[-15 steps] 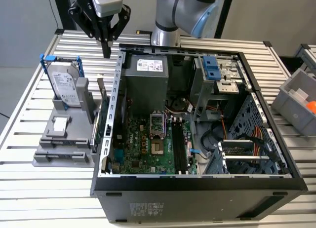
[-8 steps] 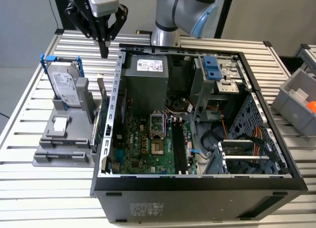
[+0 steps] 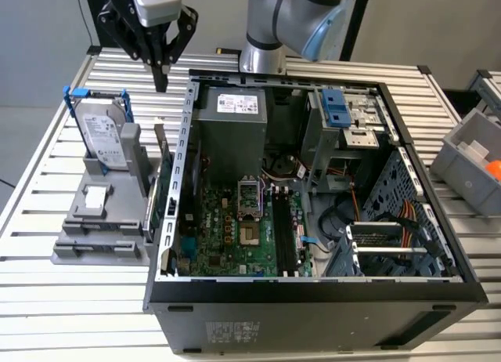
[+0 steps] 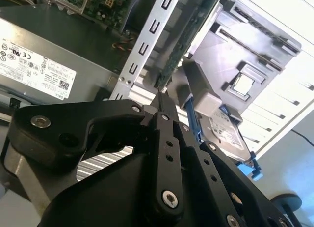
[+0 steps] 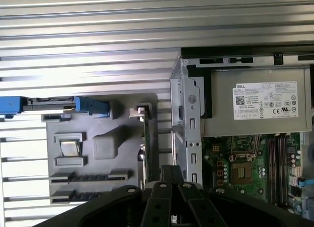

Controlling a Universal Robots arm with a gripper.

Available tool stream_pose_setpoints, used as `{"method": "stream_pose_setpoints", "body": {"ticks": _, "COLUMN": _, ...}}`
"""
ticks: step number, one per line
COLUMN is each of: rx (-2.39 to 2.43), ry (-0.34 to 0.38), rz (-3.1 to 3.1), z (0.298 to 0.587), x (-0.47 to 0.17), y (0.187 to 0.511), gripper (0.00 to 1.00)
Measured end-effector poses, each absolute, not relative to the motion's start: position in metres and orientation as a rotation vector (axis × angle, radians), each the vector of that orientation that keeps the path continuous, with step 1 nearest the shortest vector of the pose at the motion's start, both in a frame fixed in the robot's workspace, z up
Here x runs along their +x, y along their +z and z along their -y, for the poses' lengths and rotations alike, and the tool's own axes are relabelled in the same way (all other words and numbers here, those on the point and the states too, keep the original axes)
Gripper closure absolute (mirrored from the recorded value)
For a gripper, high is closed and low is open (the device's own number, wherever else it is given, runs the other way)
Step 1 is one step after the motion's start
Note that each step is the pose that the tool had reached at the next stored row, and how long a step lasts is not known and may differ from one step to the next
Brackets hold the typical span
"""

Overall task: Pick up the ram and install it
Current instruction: 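Reach for the ram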

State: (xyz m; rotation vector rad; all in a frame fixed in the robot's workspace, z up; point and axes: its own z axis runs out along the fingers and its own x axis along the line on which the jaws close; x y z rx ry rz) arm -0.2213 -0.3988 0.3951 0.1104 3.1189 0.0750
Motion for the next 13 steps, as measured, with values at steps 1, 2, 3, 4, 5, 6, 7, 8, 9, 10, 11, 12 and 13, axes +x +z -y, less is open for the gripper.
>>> {"method": "stream_pose_setpoints", "body": {"ticks": 1, "rx": 0.111, "ry": 0.075, "rz": -3.119, "z": 0.399, "x": -0.222, "y": 0.395, "gripper": 1.00}}
{"method": "stream_pose_setpoints", "body": {"ticks": 2, "rx": 0.111, "ry": 0.075, "rz": -3.119, "z": 0.399, "x": -0.223, "y": 0.395, "gripper": 1.00}}
{"method": "stream_pose_setpoints", "body": {"ticks": 3, "rx": 0.111, "ry": 0.075, "rz": -3.119, "z": 0.399, "x": -0.224, "y": 0.395, "gripper": 1.00}}
{"method": "stream_pose_setpoints", "body": {"ticks": 4, "rx": 0.111, "ry": 0.075, "rz": -3.119, "z": 0.399, "x": -0.225, "y": 0.395, "gripper": 1.00}}
{"method": "stream_pose_setpoints", "body": {"ticks": 5, "rx": 0.111, "ry": 0.075, "rz": -3.119, "z": 0.399, "x": -0.226, "y": 0.395, "gripper": 1.00}}
{"method": "stream_pose_setpoints", "body": {"ticks": 6, "rx": 0.111, "ry": 0.075, "rz": -3.119, "z": 0.399, "x": -0.227, "y": 0.395, "gripper": 1.00}}
{"method": "stream_pose_setpoints", "body": {"ticks": 7, "rx": 0.110, "ry": 0.075, "rz": -3.119, "z": 0.399, "x": -0.228, "y": 0.395, "gripper": 1.00}}
{"method": "stream_pose_setpoints", "body": {"ticks": 8, "rx": 0.111, "ry": 0.075, "rz": -3.119, "z": 0.399, "x": -0.229, "y": 0.395, "gripper": 1.00}}
{"method": "stream_pose_setpoints", "body": {"ticks": 9, "rx": 0.110, "ry": 0.075, "rz": -3.119, "z": 0.399, "x": -0.230, "y": 0.395, "gripper": 1.00}}
{"method": "stream_pose_setpoints", "body": {"ticks": 10, "rx": 0.110, "ry": 0.075, "rz": -3.119, "z": 0.399, "x": -0.231, "y": 0.395, "gripper": 1.00}}
{"method": "stream_pose_setpoints", "body": {"ticks": 11, "rx": 0.110, "ry": 0.075, "rz": -3.119, "z": 0.399, "x": -0.232, "y": 0.395, "gripper": 1.00}}
{"method": "stream_pose_setpoints", "body": {"ticks": 12, "rx": 0.110, "ry": 0.075, "rz": -3.119, "z": 0.399, "x": -0.233, "y": 0.395, "gripper": 1.00}}
{"method": "stream_pose_setpoints", "body": {"ticks": 13, "rx": 0.110, "ry": 0.075, "rz": -3.119, "z": 0.399, "x": -0.234, "y": 0.395, "gripper": 1.00}}
